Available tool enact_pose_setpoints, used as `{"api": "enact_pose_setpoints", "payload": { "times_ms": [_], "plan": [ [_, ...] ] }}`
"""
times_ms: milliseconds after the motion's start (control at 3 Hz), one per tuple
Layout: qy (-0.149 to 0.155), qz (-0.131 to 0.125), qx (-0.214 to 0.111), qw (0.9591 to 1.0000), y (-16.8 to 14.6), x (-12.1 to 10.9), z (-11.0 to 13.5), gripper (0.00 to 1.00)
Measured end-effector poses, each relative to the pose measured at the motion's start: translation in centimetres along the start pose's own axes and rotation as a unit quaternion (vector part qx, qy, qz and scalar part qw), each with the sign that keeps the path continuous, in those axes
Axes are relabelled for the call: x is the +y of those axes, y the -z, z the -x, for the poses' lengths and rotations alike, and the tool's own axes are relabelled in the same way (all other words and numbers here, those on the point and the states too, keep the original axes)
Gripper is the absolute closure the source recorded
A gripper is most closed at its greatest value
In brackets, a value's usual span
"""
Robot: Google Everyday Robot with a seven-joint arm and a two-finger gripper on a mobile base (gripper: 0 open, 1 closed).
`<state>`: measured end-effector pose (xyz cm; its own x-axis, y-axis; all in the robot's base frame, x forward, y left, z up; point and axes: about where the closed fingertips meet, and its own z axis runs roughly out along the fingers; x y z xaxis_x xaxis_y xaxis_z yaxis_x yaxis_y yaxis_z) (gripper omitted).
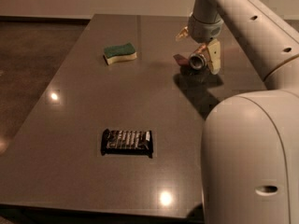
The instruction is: Pick orange can
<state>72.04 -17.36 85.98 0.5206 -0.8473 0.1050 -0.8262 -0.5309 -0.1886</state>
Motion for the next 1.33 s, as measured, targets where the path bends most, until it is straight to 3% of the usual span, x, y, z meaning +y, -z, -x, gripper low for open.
{"api": "enact_pose_setpoints", "payload": {
  "times_ms": [333,667,1000,1333],
  "plan": [
    [0.009,0.002,-0.004,0.9999,-0.3,0.0,-0.3,0.00],
    [0.014,0.006,-0.007,0.9999,-0.3,0.0,-0.6,0.17],
    [0.026,0.002,-0.012,0.9996,0.4,-0.1,-0.7,0.49],
    [0.032,-0.006,-0.017,0.9993,1.1,-0.2,-0.6,0.72]
  ]
}}
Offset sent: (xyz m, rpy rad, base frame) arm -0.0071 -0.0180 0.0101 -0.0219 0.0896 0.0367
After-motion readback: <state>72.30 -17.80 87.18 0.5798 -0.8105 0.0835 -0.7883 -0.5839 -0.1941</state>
